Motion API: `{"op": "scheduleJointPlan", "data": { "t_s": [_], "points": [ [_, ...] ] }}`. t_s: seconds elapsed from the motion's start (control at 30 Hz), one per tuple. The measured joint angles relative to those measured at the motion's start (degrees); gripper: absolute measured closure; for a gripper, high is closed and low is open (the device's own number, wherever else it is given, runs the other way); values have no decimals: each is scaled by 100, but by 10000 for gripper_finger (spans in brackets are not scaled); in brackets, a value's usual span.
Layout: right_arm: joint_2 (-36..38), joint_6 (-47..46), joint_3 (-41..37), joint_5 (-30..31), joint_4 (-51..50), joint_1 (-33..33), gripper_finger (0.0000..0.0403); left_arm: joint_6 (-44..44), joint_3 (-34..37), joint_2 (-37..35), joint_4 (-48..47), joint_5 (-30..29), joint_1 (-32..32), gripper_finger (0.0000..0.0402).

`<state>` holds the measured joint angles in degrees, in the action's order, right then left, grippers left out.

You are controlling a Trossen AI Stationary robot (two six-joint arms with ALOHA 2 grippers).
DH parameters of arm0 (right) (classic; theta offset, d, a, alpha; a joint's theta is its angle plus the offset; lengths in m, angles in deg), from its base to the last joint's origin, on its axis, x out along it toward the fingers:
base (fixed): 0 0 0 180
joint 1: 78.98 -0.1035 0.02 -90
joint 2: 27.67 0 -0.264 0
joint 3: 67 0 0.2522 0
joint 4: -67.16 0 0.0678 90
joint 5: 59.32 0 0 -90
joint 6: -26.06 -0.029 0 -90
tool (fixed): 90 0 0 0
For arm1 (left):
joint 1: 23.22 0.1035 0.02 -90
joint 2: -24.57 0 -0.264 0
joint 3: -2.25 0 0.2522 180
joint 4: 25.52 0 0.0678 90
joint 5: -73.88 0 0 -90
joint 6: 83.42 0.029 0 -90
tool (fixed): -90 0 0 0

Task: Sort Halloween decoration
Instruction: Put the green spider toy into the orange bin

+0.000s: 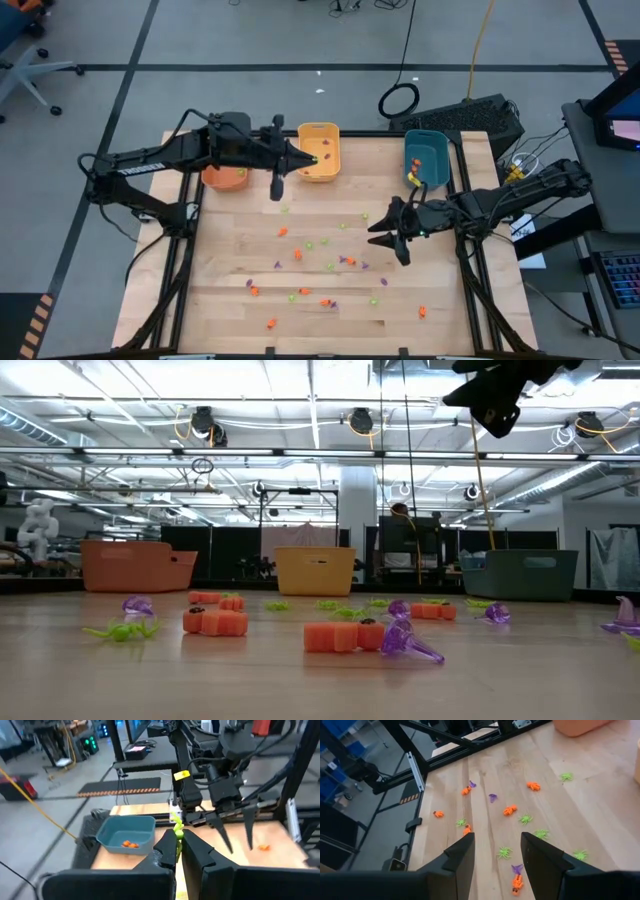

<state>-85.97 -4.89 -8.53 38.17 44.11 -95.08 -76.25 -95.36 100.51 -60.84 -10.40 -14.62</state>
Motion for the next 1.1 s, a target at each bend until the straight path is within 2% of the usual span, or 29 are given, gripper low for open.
{"op": "scheduleJointPlan", "data": {
  "t_s": [0.27, 0.43, 0.77, 0.93, 1.1],
  "points": [
    [0, -452, 0, 0, -1, 0, 257, -1870, 0, 0, -40, 0, 2, 391],
    [0, -461, 0, 0, 4, 0, 257, -2613, 0, 0, -313, 0, 0, 391],
    [0, -466, 0, -2, 128, 0, 257, -2880, 0, 0, -1707, -77, 36, 391],
    [0, -613, 0, -2, 124, 0, 257, -2859, 0, 0, -2787, -480, 201, 391],
    [0, -672, 0, 0, 119, -2, 257, -2450, 0, 0, -3941, -934, 610, 391]
  ]
}}
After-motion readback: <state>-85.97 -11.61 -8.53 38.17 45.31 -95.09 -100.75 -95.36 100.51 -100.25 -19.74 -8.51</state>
